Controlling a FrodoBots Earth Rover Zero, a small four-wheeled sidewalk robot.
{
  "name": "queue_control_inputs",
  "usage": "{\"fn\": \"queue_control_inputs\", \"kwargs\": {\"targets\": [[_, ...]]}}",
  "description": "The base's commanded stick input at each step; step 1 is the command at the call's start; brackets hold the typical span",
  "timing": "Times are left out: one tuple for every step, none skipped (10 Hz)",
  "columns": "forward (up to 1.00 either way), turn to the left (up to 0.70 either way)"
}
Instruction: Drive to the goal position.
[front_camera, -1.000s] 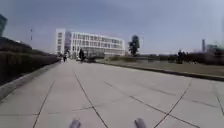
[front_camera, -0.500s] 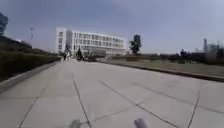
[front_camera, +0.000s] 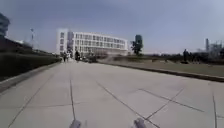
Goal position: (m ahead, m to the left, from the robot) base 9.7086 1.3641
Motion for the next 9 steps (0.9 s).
{"fn": "queue_control_inputs", "kwargs": {"targets": [[0.70,0.31],[0.70,0.01],[0.70,0.01],[0.70,0.01],[0.70,0.01],[0.70,0.01],[0.70,0.01],[0.70,0.01],[0.70,0.01]]}}
